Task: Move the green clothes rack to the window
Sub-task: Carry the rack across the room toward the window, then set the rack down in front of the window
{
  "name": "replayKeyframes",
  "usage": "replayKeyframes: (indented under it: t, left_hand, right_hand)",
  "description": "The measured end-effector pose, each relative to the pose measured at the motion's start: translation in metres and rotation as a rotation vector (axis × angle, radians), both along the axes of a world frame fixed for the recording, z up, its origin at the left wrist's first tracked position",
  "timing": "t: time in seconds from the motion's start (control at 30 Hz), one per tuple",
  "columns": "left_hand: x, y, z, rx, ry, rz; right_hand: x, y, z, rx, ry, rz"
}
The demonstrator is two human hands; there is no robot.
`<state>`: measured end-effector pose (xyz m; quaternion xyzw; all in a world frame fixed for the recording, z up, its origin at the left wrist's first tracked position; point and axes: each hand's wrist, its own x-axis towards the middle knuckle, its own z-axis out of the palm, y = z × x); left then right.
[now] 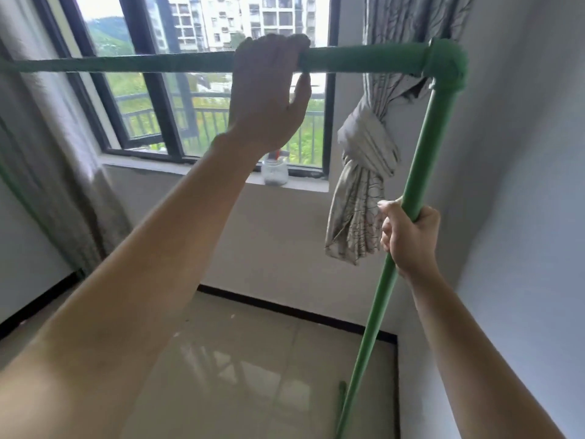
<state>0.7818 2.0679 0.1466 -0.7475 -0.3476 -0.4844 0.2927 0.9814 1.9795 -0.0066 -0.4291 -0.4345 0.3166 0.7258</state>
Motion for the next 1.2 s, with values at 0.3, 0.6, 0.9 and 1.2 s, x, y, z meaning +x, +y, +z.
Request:
replayKeyframes:
  t: [0.3,0.6,0.9,1.2]
  left_hand:
    - [0.061,0.118,-0.002,0.098,-0.111,-0.005]
    - [0.11,0.213,-0.02,0.17,-0.225,0.065]
    - [0.175,0.247,-0.079,-0.048,-0.489,-0.193]
    - [0.186,0.257,-0.012,-0.728,-1.301,-1.074]
  right_hand:
    - [0.044,0.11,0.005,-0.009,0.012,-0.159]
    - [0.082,0.204,-0.006,-0.008,0.021,-0.121]
    - [0.131,0.275,-0.016,0.019,-0.071,0.005]
    - [0.139,0.302,-0.044,0.021,-0.14,-0.125]
